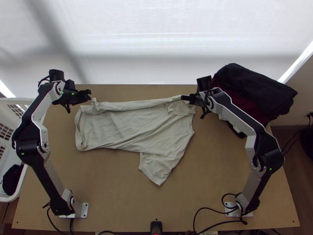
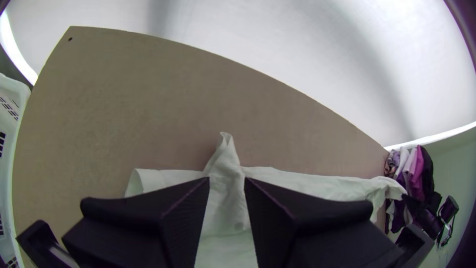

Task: Fold the t-shirt

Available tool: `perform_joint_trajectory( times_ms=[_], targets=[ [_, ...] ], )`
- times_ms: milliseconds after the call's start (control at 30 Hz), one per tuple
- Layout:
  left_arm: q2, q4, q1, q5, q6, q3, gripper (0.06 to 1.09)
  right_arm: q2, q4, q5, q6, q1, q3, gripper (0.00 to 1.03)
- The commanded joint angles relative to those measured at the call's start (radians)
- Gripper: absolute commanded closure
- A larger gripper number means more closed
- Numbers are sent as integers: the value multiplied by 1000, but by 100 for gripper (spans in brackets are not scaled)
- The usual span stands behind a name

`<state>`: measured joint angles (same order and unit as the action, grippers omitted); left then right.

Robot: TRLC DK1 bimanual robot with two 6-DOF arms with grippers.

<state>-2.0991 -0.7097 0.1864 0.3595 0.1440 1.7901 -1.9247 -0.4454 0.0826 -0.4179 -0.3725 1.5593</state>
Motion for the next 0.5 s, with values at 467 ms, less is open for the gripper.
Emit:
perform_joint_trajectory(
  times_ms=[467],
  targets=[
    [-78,-25,-4,4,-43,32,63,-16,8,8,-12,4,1,100]
  ],
)
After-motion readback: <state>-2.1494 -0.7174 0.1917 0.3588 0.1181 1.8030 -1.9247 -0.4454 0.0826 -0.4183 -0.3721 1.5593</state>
